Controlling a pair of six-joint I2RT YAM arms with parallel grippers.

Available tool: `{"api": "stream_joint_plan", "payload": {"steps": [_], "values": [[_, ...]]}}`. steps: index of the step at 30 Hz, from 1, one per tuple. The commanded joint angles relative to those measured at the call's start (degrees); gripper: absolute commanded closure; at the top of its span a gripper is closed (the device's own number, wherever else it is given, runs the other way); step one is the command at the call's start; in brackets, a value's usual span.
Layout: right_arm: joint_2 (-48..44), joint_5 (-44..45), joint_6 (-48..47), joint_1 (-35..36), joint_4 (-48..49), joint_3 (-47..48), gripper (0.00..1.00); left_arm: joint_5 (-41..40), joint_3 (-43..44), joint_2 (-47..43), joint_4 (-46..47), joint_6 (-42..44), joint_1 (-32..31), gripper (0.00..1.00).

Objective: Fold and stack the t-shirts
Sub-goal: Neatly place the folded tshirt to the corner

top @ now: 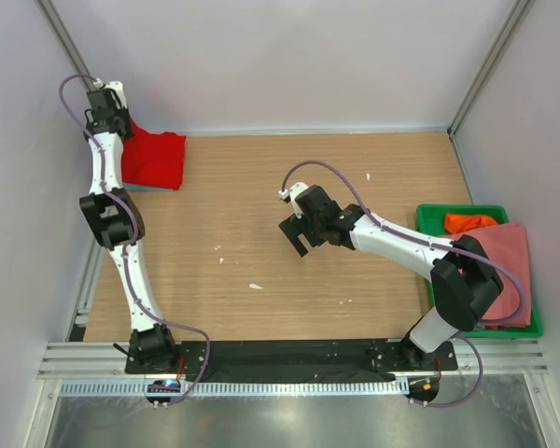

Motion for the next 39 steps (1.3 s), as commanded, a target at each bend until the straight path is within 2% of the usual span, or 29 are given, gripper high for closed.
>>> {"api": "stream_joint_plan", "payload": {"steps": [1, 2, 5, 6, 7, 8, 10, 11, 13, 14, 21, 24, 26, 27, 28, 29, 30, 31, 32, 33, 34, 35, 36, 37, 38, 39], "values": [[0.34, -0.02, 1.01, -0.07, 0.41, 2.85, 0.01, 1.31, 3.81, 1.32, 4.89, -2.00, 0.67, 0.97], [0.25, 0.24, 1.18, 0.02, 0.32, 2.85, 0.01, 0.52, 3.98, 1.84, 4.98, -2.35, 0.67, 0.93], [0.16, 0.33, 2.32, 0.02, 0.23, 2.76, 0.01, -3.08, 5.21, 3.69, 5.68, -2.88, 0.58, 0.91], [0.08, 0.33, 2.50, 0.02, 0.14, 2.68, 0.01, -5.18, 5.56, 4.04, 6.03, -3.23, 0.58, 0.75], [0.07, 0.07, 3.81, 0.02, 0.23, 2.59, 0.01, -9.03, 5.83, 4.74, 6.73, -3.50, 0.66, 0.64], [-0.01, -0.20, 4.17, 0.02, -0.03, 2.59, 0.01, -10.46, 5.83, 4.75, 6.82, -3.94, 0.58, 0.61], [-0.19, -0.29, 5.22, 0.02, -0.30, 2.59, 0.01, -13.35, 5.48, 4.40, 6.65, -3.85, 0.49, 0.49], [-0.45, -0.29, 5.49, 0.02, -0.21, 2.59, 0.01, -13.20, 5.13, 3.61, 6.65, -3.59, 0.49, 0.39], [-1.42, -0.20, 6.10, 0.02, -0.38, 2.41, 0.01, -13.54, 3.90, 2.38, 6.65, -3.94, 0.40, 0.07], [-1.85, -0.20, 7.06, 0.02, -0.47, 1.98, 0.01, -14.59, 3.29, 0.90, 6.56, -4.29, 0.14, 0.01], [-11.16, 0.59, 14.80, 0.02, 0.58, -3.47, 0.01, -19.79, -4.88, -9.64, 2.62, -4.46, -5.39, 0.00], [-19.41, 1.38, 21.27, 0.02, 1.90, -9.52, 0.01, -20.57, -13.04, -16.83, 0.33, -6.48, -11.44, 0.00], [-27.66, 2.87, 24.98, -0.07, 3.21, -15.48, 0.01, -20.32, -19.80, -21.77, 0.50, -7.10, -19.25, 0.00], [-30.57, 3.66, 30.48, -0.15, 3.57, -17.60, 0.01, -20.84, -25.84, -23.97, 0.41, -7.71, -22.07, 0.00], [-37.39, 4.19, 33.06, -0.16, 3.83, -19.80, 0.01, -20.06, -29.20, -29.04, 0.06, -11.20, -27.49, 0.00], [-40.85, 5.68, 36.31, -0.07, 4.10, -24.00, 0.00, -18.14, -32.02, -31.26, -0.47, -14.02, -29.98, 0.00], [-44.10, 6.21, 39.30, -0.15, 4.18, -26.22, 0.00, -15.85, -38.75, -34.16, -0.73, -17.09, -32.27, 0.00], [-48.14, 6.65, 45.24, -0.16, 4.19, -28.33, 0.01, -10.79, -42.47, -39.23, -0.30, -20.95, -34.47, 0.00], [-54.35, 7.18, 47.74, -0.16, 4.19, -32.26, 0.00, -8.47, -46.42, -42.15, 0.75, -28.56, -38.58, 0.00], [-57.98, 7.01, 49.59, -0.24, 4.19, -34.13, 0.00, -5.66, -56.47, -45.06, 4.76, -33.16, -40.54, 0.00], [-60.72, 7.27, 52.83, -0.16, 4.01, -35.72, 0.00, -1.20, -61.01, -47.61, 7.06, -36.78, -45.25, 0.00], [-63.18, 7.36, 54.08, -0.16, 3.57, -38.08, 0.00, -0.28, -66.01, -53.29, 9.26, -41.94, -47.91, 0.01], [-67.99, 8.23, 55.57, -0.24, 2.87, -38.89, 0.00, -0.28, -69.72, -55.70, 11.46, -43.56, -50.64, 0.00], [-69.69, 8.24, 57.24, -0.16, 1.30, -39.77, 0.00, -0.97, -76.80, -58.68, 12.09, -45.15, -55.71, 0.00], [-71.45, 9.11, 61.78, -0.24, -0.37, -40.82, 0.00, -1.41, -80.53, -63.93, 13.40, -47.25, -58.02, 0.00], [-73.90, 9.38, 63.31, -0.16, -1.78, -41.26, 0.00, -0.63, -84.22, -67.20, 18.38, -51.19, -59.96, 0.00]]}}
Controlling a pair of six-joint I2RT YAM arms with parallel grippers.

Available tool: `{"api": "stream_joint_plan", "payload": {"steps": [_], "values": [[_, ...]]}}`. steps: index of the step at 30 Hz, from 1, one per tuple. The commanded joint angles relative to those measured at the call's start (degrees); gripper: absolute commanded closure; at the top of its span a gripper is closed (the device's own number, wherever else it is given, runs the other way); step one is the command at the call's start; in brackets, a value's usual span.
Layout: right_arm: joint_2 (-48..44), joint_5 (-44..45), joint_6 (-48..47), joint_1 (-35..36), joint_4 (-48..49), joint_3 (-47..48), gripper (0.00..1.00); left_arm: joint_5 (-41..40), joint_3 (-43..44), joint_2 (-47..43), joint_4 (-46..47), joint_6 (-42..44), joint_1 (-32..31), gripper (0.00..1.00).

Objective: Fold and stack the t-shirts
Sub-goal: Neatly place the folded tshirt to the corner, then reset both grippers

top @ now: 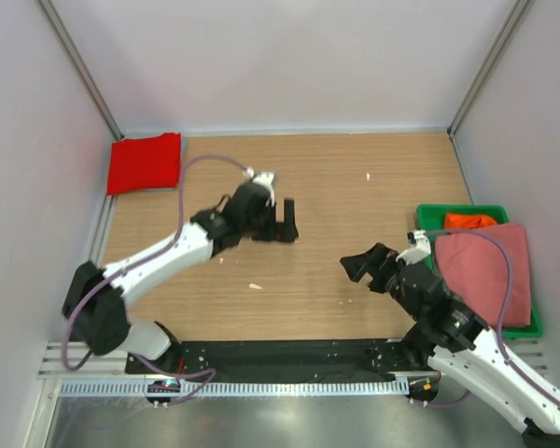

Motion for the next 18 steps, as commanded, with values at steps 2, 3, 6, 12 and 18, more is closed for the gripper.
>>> {"api": "stream_joint_plan", "payload": {"steps": [2, 3, 6, 12, 18], "values": [[-6.00, 2.67, 15.02, -0.05, -5.60, -2.58, 0.00, 5.92, -19.68, -17.69, 15.41, -19.34, -7.25, 0.00], [-7.75, 2.32, 15.12, -0.05, -6.48, -2.76, 0.00, 5.86, -23.89, -20.80, 21.01, -24.15, -8.74, 0.00], [-10.22, 4.15, 18.80, -0.13, -12.01, -3.20, 0.00, 3.05, -38.84, -35.21, 30.97, -33.40, -13.93, 0.00], [-14.53, 7.33, 27.84, 0.04, -21.60, -6.36, 0.00, -4.50, -63.90, -72.67, 40.24, -49.40, -16.49, 0.00], [-15.14, -0.22, 25.62, 0.04, -12.24, -11.64, 0.00, 1.88, -73.15, -76.84, 58.03, -56.09, -16.75, 0.00]]}}
